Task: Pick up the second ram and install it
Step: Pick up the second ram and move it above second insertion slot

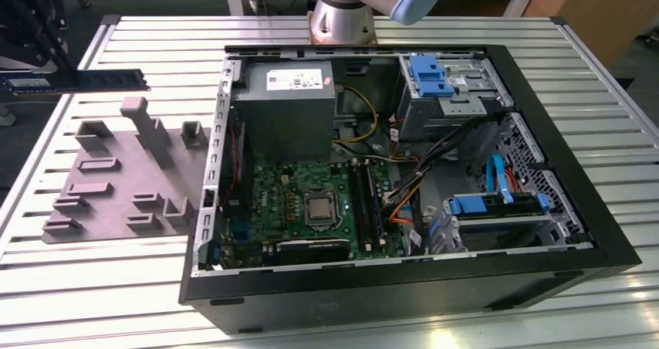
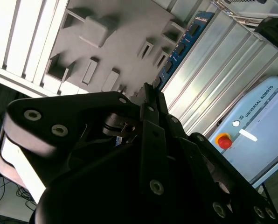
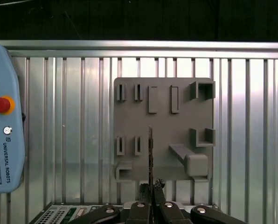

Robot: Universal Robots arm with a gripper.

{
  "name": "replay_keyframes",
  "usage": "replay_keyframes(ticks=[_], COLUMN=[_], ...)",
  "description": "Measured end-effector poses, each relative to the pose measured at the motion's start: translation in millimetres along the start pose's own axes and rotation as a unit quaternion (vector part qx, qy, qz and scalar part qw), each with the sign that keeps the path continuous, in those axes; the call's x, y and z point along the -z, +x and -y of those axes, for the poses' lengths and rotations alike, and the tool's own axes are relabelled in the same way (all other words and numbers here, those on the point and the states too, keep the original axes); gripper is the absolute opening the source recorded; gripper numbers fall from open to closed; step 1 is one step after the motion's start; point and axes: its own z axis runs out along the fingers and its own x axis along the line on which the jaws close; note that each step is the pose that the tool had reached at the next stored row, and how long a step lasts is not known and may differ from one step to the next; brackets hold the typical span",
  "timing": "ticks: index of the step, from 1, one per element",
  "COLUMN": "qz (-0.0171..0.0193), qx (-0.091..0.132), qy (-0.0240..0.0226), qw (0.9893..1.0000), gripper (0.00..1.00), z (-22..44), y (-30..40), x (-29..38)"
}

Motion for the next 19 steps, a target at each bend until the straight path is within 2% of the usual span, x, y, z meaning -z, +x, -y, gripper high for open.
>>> replay_keyframes(ticks=[19], qz=[0.0], qx=[0.0], qy=[-0.0001], qw=[1.0], gripper=[0.14], z=[19.9], y=[-0.2], x=[-0.1])
